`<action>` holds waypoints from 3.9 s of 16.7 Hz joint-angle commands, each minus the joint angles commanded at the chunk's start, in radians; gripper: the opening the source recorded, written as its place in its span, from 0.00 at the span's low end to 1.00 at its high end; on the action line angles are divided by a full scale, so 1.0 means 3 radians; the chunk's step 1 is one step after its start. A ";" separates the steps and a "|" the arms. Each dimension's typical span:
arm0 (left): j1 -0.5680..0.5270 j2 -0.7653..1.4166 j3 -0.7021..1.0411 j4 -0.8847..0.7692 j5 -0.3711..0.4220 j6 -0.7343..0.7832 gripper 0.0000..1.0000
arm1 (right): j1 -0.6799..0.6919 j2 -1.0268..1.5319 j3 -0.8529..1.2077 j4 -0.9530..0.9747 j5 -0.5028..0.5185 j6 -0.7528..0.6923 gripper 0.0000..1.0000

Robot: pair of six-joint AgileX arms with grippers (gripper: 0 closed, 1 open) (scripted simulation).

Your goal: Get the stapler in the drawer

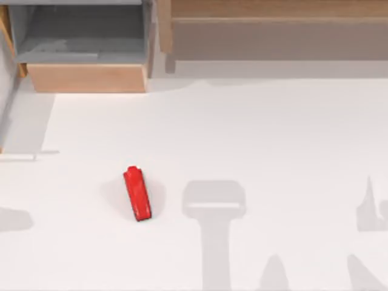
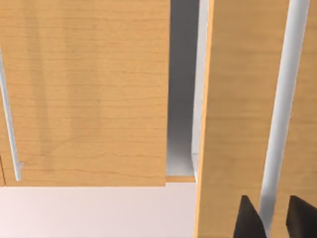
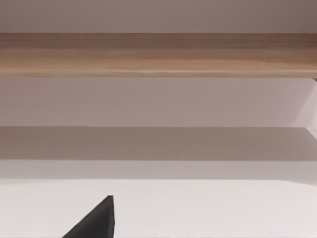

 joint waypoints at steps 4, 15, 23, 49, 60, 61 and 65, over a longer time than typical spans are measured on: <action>0.0000 0.0000 0.0000 0.0000 0.0000 0.0000 0.75 | 0.0000 0.0000 0.0000 0.0000 0.0000 0.0000 1.00; 0.0000 0.0000 0.0000 0.0000 0.0000 0.0000 1.00 | 0.0000 0.0000 0.0000 0.0000 0.0000 0.0000 1.00; 0.0161 -0.0073 -0.0200 0.0120 0.0165 0.0011 1.00 | 0.0000 0.0000 0.0000 0.0000 0.0000 0.0000 1.00; -0.2122 -0.1003 0.0816 -0.3049 -0.0046 -0.3595 1.00 | 0.0000 0.0000 0.0000 0.0000 0.0000 0.0000 1.00; -0.3073 -0.1210 0.1329 -0.4610 -0.0424 -0.5237 1.00 | 0.0000 0.0000 0.0000 0.0000 0.0000 0.0000 1.00; -0.3160 -0.1209 0.1371 -0.4747 -0.0458 -0.5360 1.00 | 0.0000 0.0000 0.0000 0.0000 0.0000 0.0000 1.00; -0.3426 -0.1177 0.1540 -0.5286 -0.0654 -0.5854 1.00 | 0.0000 0.0000 0.0000 0.0000 0.0000 0.0000 1.00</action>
